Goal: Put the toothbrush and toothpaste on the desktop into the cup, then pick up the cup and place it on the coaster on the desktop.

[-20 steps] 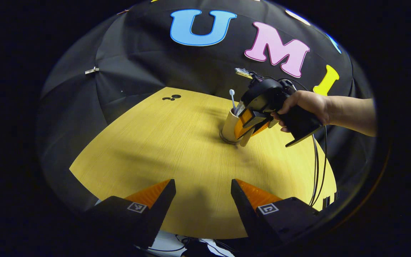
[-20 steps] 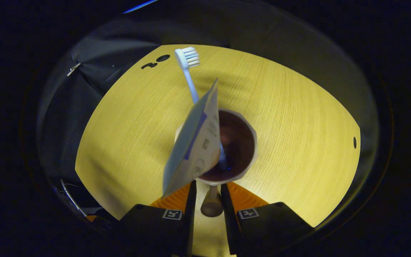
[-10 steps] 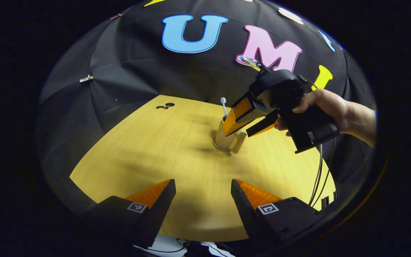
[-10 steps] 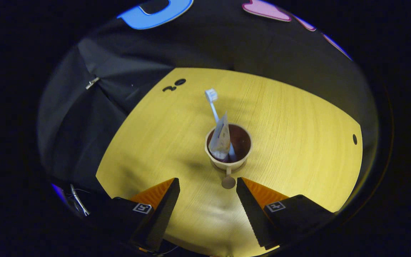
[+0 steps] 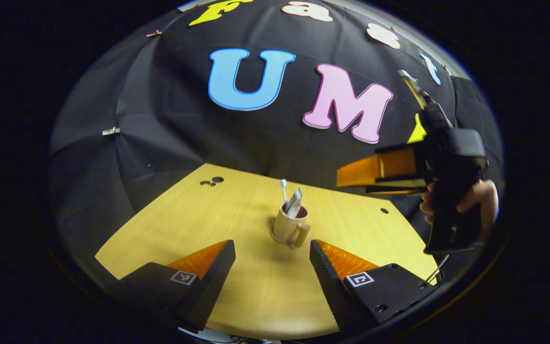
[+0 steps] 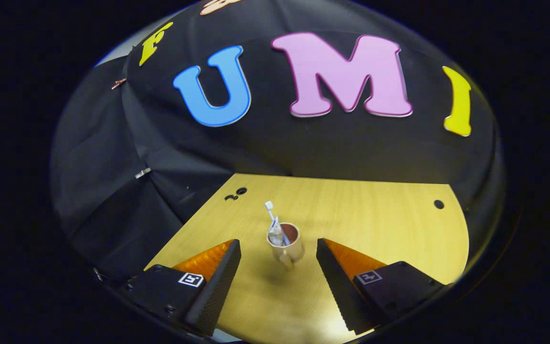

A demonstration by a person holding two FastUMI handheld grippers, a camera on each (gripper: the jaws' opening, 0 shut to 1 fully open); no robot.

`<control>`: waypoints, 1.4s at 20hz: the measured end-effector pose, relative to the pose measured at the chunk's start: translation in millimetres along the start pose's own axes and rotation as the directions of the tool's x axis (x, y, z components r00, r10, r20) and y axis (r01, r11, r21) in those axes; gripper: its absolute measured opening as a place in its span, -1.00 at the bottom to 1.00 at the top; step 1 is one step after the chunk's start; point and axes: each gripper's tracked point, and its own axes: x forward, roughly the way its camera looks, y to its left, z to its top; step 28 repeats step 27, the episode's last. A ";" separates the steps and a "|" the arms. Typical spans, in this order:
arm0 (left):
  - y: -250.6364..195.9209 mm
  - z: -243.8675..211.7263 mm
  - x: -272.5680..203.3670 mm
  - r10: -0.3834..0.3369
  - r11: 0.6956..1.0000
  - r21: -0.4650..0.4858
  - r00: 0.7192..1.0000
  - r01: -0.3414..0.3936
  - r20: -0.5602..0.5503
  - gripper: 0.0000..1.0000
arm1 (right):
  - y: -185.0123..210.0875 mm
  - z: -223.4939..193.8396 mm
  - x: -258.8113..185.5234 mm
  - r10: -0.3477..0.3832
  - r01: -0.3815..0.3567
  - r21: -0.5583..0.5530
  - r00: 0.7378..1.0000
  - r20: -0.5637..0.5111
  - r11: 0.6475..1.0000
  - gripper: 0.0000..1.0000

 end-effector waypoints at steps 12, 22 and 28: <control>-50.3 53.4 -48.9 -0.033 0.996 0.094 0.980 0.015 0.196 0.95 | -99.3 -16.5 -161.9 -0.339 0.318 0.120 0.903 0.263 0.940 0.96; -72.7 64.7 -66.4 -0.133 0.981 0.170 0.964 0.095 0.231 0.94 | -110.5 -41.9 -171.9 -0.411 0.399 0.103 0.888 0.205 0.911 0.96; -66.3 47.9 -67.9 -0.124 0.983 0.159 0.974 0.094 0.191 0.94 | -98.8 -54.8 -169.9 -0.385 0.374 0.097 0.906 0.175 0.923 0.96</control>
